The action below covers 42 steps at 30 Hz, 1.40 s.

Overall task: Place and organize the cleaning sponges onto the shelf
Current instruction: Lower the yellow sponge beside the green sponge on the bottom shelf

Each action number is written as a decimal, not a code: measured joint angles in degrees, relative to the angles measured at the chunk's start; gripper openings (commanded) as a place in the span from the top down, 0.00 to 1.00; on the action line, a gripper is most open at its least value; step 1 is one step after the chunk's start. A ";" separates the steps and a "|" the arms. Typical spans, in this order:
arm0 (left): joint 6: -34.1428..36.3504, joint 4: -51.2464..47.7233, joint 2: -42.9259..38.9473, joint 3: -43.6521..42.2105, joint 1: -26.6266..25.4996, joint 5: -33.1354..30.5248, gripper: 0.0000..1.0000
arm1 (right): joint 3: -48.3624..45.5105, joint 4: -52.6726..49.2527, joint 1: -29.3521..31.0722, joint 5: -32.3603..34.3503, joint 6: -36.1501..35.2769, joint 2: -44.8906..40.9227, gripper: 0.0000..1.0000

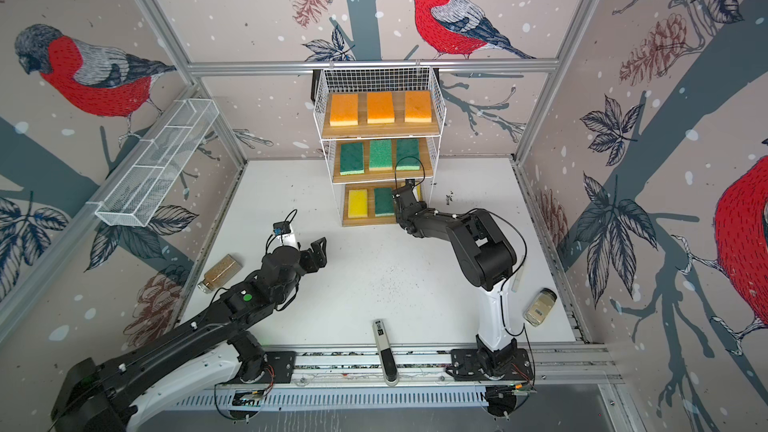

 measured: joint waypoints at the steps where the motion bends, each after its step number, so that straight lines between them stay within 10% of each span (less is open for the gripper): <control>1: 0.00 0.02 0.15 0.07 0.00 -0.02 0.15 | 0.13 0.00 0.00 -0.22 0.00 0.11 0.46; 42: 0.46 0.20 1.49 0.31 0.07 -0.11 0.15 | 1.99 -1.92 -0.44 -1.44 0.00 1.14 0.34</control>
